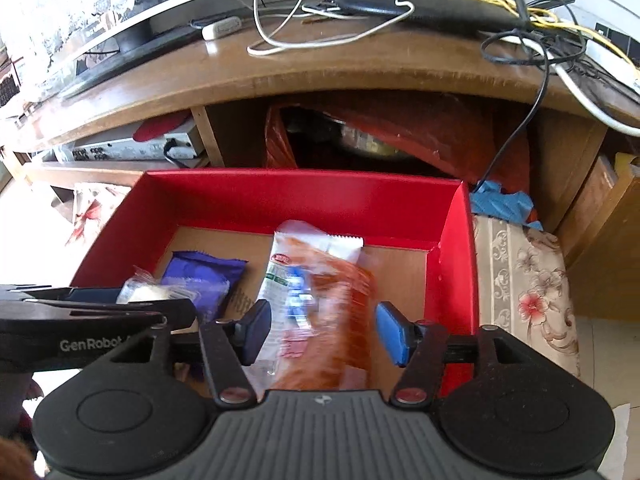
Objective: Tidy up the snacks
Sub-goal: 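Lower the round bun with the left tool while the right tool lowers the orange pouch, releasing both, then move both tools back over the loose snacks, fingers open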
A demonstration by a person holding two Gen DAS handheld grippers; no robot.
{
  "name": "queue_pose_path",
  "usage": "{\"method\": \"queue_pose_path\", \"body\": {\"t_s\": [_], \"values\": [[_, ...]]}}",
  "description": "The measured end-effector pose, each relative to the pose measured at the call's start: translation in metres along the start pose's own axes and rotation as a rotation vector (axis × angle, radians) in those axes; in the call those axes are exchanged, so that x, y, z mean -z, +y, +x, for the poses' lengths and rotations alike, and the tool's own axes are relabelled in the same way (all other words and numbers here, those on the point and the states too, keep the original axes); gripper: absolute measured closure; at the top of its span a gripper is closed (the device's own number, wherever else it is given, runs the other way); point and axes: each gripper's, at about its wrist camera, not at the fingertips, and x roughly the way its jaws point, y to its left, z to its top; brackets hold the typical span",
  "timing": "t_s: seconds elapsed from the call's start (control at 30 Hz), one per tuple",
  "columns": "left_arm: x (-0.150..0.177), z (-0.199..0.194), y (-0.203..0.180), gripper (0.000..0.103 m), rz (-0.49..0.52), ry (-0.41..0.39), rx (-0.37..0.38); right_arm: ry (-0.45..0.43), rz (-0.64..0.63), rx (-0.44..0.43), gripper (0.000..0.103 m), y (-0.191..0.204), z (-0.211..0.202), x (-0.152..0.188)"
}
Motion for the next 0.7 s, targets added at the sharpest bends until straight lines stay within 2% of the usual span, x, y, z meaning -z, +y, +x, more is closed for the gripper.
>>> {"method": "queue_pose_path", "body": {"t_s": [0.37,0.7], "values": [[0.010,-0.035,0.009,0.022,0.001,-0.034,0.043,-0.021,-0.001,-0.016,0.045,0.006,-0.034,0.012],[0.044,-0.066,0.038,0.022,-0.023,-0.023,0.046,-0.022,-0.005,-0.043,0.045,0.017,-0.065,0.038]]}}
